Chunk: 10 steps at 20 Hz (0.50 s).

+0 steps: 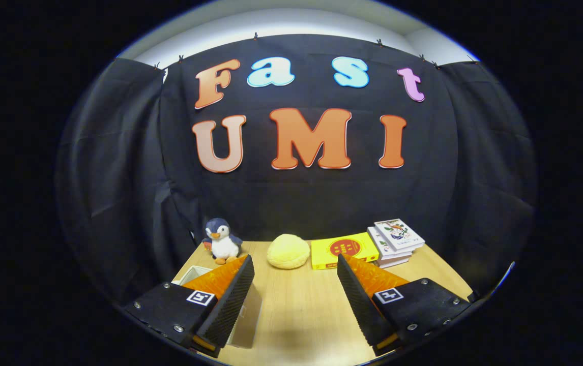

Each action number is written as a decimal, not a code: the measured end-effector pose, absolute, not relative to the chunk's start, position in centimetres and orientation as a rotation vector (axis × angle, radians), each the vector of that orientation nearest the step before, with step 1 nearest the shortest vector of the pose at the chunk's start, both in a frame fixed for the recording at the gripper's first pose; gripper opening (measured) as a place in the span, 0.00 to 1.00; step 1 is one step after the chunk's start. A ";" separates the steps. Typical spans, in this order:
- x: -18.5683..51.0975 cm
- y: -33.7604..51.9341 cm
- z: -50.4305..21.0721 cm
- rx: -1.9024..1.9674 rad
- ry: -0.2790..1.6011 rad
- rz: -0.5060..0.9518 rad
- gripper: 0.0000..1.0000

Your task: Open the storage box then place both shoes into the box .Put the left shoe in first, then the right shoe, with the right side of both shoes facing outward in a uniform manner.

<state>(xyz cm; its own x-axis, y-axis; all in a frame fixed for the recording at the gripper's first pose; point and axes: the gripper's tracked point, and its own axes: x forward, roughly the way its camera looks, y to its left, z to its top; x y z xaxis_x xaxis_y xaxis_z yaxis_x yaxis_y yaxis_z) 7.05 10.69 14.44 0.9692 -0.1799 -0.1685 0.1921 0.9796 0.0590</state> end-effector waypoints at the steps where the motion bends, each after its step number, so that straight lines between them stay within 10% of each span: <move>1: 6.5 8.8 14.9 0.069 0.142 -0.201 0.98; 10: 2.7 -2.5 16.3 0.046 0.057 -0.232 0.98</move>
